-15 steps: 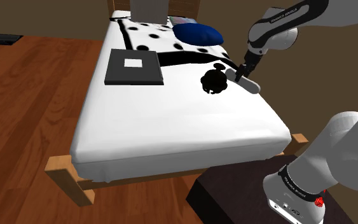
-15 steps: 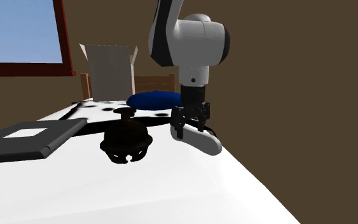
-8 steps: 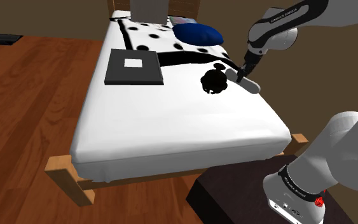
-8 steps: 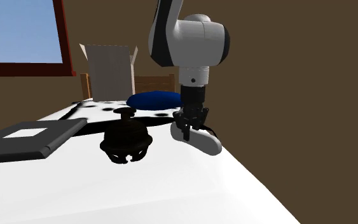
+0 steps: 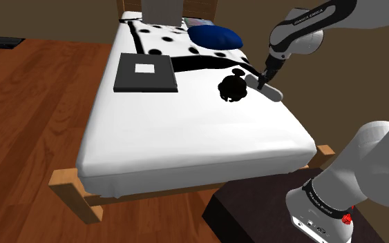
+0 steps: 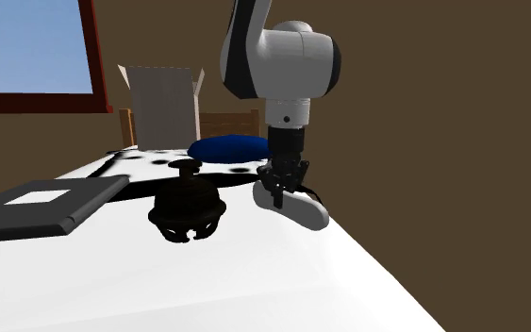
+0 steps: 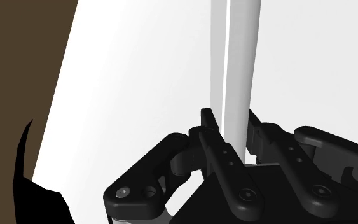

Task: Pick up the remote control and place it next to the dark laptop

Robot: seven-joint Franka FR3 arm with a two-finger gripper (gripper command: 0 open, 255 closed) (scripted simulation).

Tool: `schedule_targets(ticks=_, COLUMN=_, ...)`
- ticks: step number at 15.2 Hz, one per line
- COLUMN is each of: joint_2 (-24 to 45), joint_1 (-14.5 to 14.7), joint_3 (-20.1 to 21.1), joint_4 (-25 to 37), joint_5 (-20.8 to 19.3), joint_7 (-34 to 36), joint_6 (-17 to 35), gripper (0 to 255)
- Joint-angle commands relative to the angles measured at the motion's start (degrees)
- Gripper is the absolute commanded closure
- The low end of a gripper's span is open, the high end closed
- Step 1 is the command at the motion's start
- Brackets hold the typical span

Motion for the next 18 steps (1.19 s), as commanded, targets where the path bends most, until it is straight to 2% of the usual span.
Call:
schedule_targets(ticks=1, joint_2=-0.60, joint_1=0.02, joint_3=0.02, joint_4=0.31, joint_5=-0.57, joint_7=0.42, joint_6=-0.75, gripper=255)
schedule_targets(ticks=9, joint_2=-4.87, joint_1=0.02, joint_3=0.55, joint_4=3.29, joint_5=-4.20, joint_7=3.17, joint_6=-6.93, gripper=255)
schedule_targets(ticks=18, joint_2=-8.34, joint_1=-0.06, joint_3=1.54, joint_4=7.59, joint_5=-6.57, joint_7=5.08, joint_6=-13.96, gripper=255)
